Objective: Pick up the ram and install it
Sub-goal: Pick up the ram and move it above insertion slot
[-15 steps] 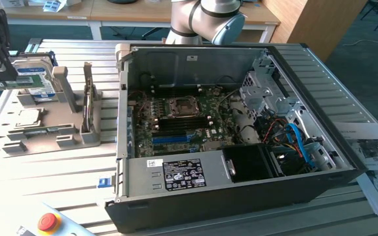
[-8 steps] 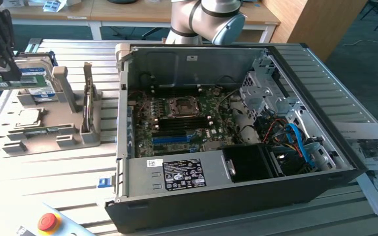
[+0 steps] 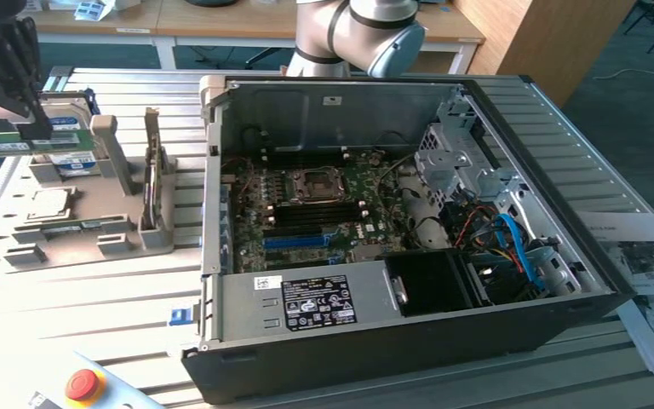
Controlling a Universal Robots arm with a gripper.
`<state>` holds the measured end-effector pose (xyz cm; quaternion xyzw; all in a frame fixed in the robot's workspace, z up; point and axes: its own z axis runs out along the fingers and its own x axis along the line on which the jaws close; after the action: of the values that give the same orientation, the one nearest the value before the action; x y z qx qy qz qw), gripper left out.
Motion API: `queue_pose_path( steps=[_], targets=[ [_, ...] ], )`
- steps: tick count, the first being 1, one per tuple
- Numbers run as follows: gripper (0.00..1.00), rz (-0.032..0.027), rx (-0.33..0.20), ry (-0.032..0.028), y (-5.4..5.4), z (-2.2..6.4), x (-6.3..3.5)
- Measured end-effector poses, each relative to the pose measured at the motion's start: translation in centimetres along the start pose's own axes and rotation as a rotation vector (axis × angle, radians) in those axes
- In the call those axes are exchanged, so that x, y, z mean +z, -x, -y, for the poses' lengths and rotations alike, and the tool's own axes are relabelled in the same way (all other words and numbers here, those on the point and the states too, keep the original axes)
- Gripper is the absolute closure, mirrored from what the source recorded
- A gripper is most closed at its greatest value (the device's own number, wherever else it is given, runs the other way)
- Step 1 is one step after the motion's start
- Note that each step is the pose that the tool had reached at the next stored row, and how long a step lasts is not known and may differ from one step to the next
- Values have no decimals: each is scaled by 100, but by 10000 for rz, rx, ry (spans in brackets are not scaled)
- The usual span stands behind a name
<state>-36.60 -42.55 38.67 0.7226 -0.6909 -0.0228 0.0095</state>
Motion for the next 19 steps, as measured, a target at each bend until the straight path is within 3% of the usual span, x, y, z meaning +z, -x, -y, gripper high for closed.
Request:
queue_pose_path(
  steps=[19],
  targets=[
    [88,4,1,86,-33,384,-18]
  ],
)
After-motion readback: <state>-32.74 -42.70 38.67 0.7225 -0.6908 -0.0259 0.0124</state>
